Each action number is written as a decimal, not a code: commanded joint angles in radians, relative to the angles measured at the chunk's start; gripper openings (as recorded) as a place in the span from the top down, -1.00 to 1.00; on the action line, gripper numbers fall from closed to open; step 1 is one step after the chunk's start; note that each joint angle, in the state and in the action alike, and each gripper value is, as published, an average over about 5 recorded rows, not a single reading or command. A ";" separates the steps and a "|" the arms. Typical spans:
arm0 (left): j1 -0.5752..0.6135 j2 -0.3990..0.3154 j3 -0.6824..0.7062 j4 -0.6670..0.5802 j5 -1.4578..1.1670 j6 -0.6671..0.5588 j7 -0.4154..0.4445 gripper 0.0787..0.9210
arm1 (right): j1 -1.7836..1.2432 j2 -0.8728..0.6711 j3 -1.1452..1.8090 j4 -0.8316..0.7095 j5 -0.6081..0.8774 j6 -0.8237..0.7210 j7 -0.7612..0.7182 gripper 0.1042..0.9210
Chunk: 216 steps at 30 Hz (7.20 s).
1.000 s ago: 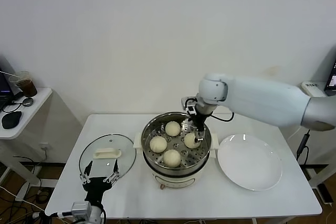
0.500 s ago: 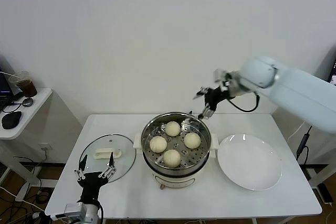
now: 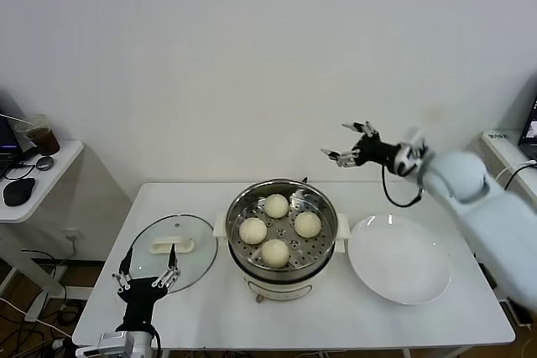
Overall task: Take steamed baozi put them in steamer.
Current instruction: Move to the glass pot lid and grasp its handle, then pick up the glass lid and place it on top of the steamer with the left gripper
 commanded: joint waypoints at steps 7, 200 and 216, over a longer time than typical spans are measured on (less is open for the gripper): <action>-0.119 0.030 -0.055 0.175 0.445 -0.114 -0.031 -0.77 | -0.858 0.542 0.818 0.159 -0.090 0.158 0.303 -0.76; -0.638 -0.025 0.668 0.199 1.611 0.701 0.489 0.78 | -0.969 0.601 0.732 0.115 -0.284 0.157 0.248 -0.76; -0.698 -0.060 0.754 0.299 1.534 0.700 0.394 0.78 | -0.968 0.607 0.742 0.109 -0.288 0.158 0.248 -0.76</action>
